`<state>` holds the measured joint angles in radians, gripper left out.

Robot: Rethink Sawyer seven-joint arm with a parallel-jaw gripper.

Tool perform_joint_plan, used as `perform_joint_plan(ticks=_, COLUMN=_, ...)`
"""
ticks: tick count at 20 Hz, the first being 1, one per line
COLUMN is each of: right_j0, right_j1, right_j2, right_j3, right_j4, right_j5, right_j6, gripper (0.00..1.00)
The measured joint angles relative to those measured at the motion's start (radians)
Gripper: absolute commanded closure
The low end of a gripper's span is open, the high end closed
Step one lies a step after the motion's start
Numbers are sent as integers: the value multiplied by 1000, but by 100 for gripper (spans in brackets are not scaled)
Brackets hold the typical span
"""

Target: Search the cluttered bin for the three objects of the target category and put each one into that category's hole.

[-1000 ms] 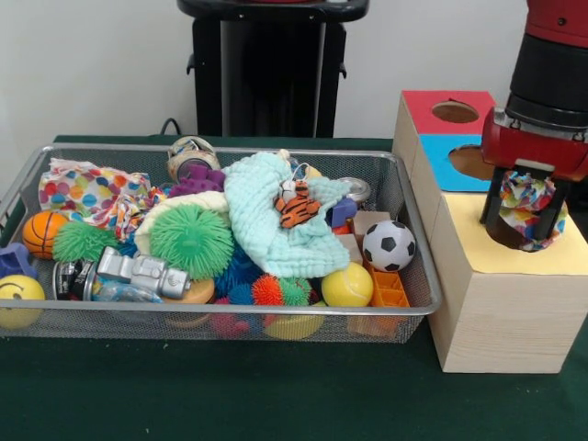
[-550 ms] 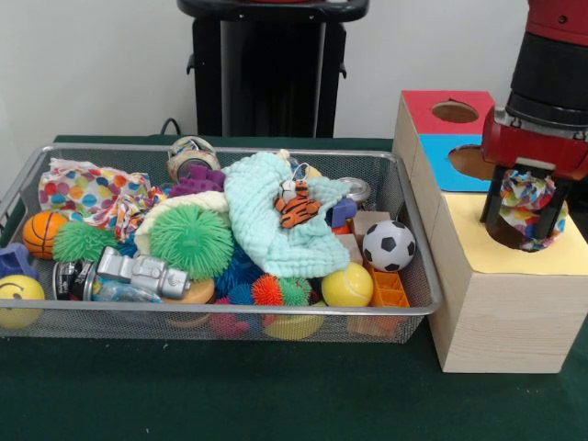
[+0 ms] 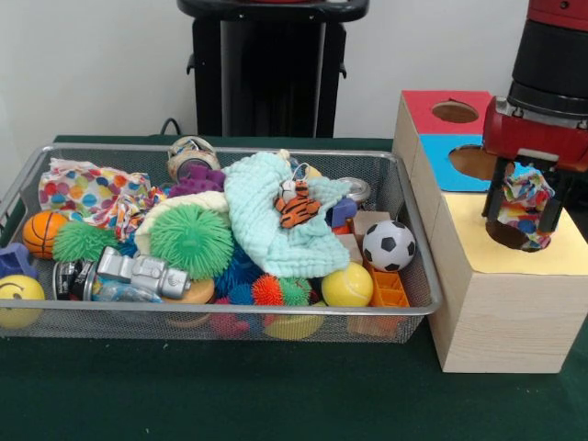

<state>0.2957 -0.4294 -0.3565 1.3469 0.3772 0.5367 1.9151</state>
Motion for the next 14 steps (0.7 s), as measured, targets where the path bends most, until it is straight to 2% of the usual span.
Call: perform_joint_plan(ticks=14, right_j0=-13, right_j1=-53, right_j2=0, right_j3=0, right_j4=-5, right_j5=0, right_j6=0, gripper=0)
